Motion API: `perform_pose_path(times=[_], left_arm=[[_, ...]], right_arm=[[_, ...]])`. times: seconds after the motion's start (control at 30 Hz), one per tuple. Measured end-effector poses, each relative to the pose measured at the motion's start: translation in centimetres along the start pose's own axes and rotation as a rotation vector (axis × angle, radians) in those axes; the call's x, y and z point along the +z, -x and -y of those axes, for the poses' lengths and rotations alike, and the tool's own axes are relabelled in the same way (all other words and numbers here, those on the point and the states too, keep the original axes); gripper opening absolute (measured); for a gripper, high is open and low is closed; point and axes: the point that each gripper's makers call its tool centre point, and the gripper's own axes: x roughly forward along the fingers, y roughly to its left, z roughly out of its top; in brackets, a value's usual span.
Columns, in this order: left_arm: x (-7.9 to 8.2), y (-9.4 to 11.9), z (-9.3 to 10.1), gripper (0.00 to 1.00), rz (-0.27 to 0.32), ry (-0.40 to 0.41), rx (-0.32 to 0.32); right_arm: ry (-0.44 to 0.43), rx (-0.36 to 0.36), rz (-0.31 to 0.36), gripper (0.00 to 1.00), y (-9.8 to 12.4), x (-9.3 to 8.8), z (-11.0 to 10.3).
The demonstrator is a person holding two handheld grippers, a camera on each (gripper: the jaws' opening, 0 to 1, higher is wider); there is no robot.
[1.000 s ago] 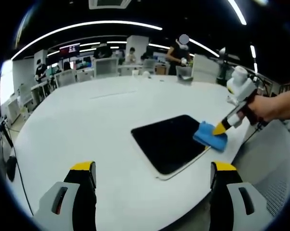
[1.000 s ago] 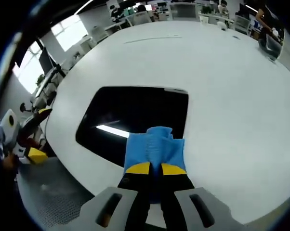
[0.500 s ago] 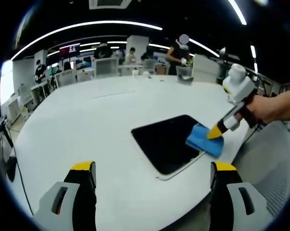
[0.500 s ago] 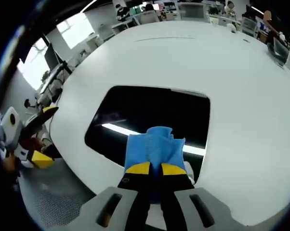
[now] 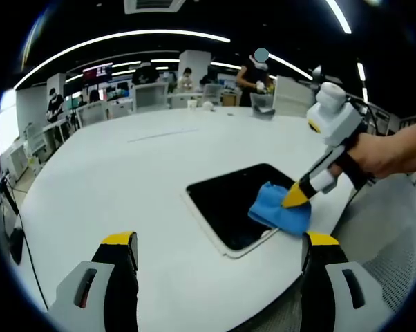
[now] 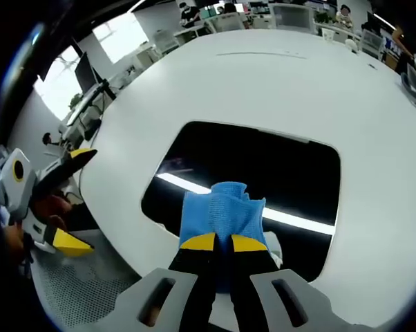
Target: Wipe the mirror surface with the cleaning cloth until all visible marks leave the cleaned area.
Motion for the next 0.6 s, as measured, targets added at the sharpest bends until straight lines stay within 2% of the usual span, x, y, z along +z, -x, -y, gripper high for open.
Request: perform_pose_path(times=[0.6], left_arm=[[0.1, 0.0, 0.1, 0.99, 0.003, 0.004, -0.002]], right_arm=[[0.03, 0.043, -0.001, 0.01, -1.6, 1.2, -3.4]])
